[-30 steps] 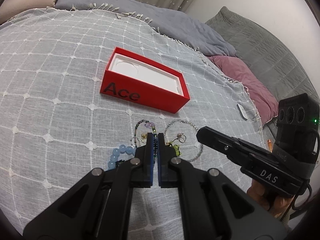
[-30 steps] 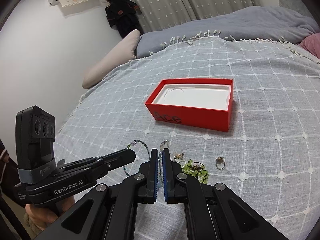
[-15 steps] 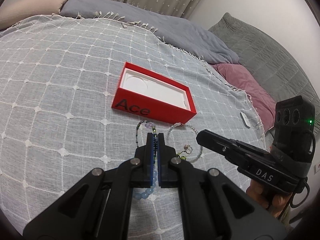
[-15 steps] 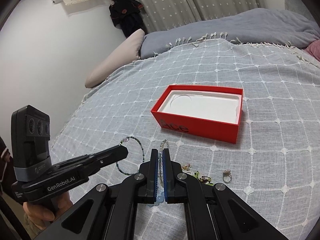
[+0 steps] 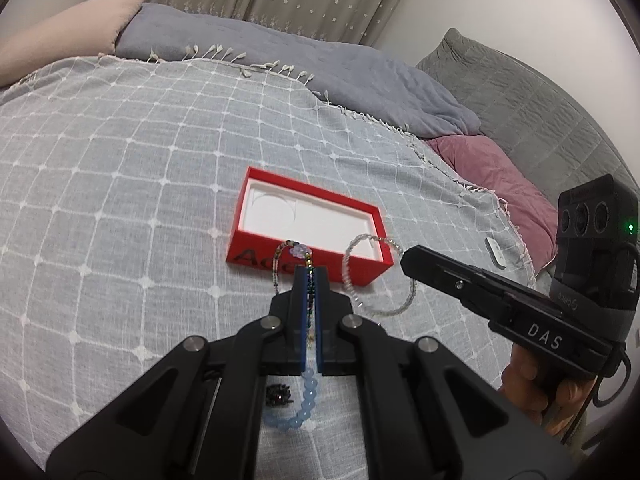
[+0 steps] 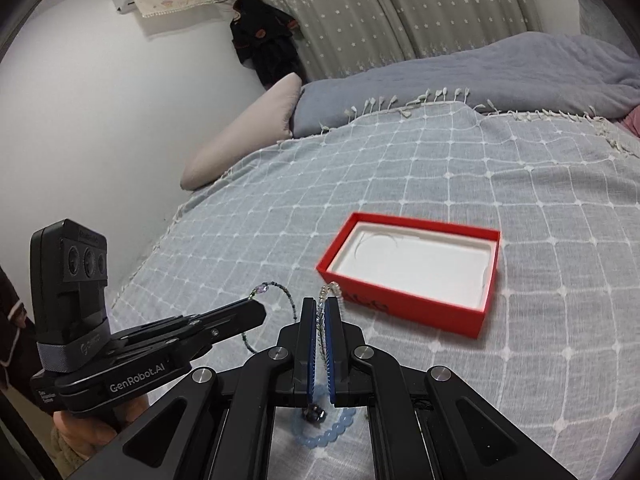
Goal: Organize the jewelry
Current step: 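Lower both bracelets into the red box and open both tools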
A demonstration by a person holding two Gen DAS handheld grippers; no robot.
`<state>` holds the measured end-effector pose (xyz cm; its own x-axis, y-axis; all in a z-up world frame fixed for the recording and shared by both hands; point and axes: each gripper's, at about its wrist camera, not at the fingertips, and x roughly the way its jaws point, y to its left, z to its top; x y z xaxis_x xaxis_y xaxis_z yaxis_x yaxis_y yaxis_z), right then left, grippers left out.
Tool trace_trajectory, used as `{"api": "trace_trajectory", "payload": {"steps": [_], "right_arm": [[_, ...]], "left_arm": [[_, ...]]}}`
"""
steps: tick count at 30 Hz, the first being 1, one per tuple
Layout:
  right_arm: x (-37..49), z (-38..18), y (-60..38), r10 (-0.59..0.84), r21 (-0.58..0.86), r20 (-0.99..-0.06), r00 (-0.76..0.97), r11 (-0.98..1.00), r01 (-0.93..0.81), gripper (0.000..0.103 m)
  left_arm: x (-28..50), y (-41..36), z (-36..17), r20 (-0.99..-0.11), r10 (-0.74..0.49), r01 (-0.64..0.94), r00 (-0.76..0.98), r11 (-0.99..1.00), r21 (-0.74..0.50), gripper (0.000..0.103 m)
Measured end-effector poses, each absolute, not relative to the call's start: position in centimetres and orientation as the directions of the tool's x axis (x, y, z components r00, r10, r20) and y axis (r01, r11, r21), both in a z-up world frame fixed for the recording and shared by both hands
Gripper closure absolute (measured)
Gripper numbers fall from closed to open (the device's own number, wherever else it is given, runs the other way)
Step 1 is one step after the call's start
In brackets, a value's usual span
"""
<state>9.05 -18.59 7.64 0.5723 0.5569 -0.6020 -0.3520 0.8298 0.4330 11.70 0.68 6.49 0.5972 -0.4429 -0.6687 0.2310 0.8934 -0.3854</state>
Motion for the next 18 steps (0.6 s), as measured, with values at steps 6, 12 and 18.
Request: {"api": "trace_trajectory", "payload": {"steps": [6, 12, 18], "right_arm": [[11.4, 8.4, -20.5, 0.562, 0.471, -0.577, 0.592, 0.822, -0.321, 0.099], [14.0, 8.2, -22.1, 0.565, 0.502, -0.555, 0.610, 0.812, -0.296, 0.099], [15.8, 5.7, -22.7, 0.535, 0.488, -0.598, 0.597, 0.834, -0.259, 0.099]], "left_arm": [[14.3, -0.5, 8.4, -0.642, -0.461, 0.262, 0.613, 0.885, -0.385, 0.099], [18.3, -2.5, 7.2, -0.638, -0.495, 0.265, 0.590, 0.865, -0.426, 0.099], [21.1, -3.3, 3.7, -0.650, -0.548, 0.258, 0.527, 0.832, -0.492, 0.100]]}}
